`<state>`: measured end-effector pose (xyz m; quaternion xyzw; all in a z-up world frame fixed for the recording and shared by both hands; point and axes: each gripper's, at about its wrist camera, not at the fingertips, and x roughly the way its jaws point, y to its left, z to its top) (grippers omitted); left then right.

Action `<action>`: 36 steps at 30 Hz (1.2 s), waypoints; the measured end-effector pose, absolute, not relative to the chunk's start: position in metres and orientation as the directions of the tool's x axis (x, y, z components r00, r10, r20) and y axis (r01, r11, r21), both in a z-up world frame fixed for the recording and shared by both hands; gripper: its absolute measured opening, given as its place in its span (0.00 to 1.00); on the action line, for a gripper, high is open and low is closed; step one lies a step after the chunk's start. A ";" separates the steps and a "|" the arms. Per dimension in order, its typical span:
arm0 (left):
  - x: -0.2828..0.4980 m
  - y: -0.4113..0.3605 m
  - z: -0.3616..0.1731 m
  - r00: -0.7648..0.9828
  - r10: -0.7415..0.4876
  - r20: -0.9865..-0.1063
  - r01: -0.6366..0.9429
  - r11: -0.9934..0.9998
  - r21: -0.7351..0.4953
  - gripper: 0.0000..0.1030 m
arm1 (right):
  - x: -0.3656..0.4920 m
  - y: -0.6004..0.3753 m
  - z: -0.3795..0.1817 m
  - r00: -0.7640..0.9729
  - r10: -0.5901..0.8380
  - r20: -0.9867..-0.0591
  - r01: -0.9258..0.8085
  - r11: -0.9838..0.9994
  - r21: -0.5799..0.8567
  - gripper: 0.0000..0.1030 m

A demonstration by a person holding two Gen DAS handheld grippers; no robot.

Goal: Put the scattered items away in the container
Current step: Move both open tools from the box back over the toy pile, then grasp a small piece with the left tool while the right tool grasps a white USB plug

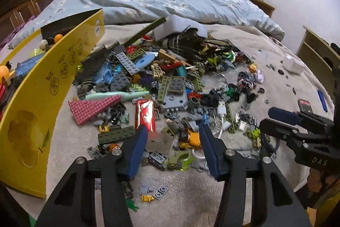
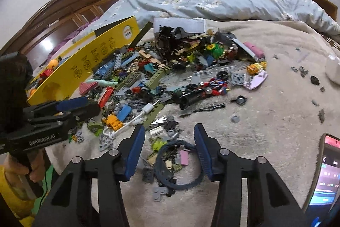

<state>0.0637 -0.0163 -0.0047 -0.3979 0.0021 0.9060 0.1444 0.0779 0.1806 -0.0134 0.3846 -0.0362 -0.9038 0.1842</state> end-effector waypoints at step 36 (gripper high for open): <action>0.060 -0.028 0.001 -0.685 0.234 -0.690 -0.240 -0.967 -0.089 0.10 | 0.041 0.141 -0.006 -0.624 -0.493 -0.606 0.343 -0.870 0.354 0.02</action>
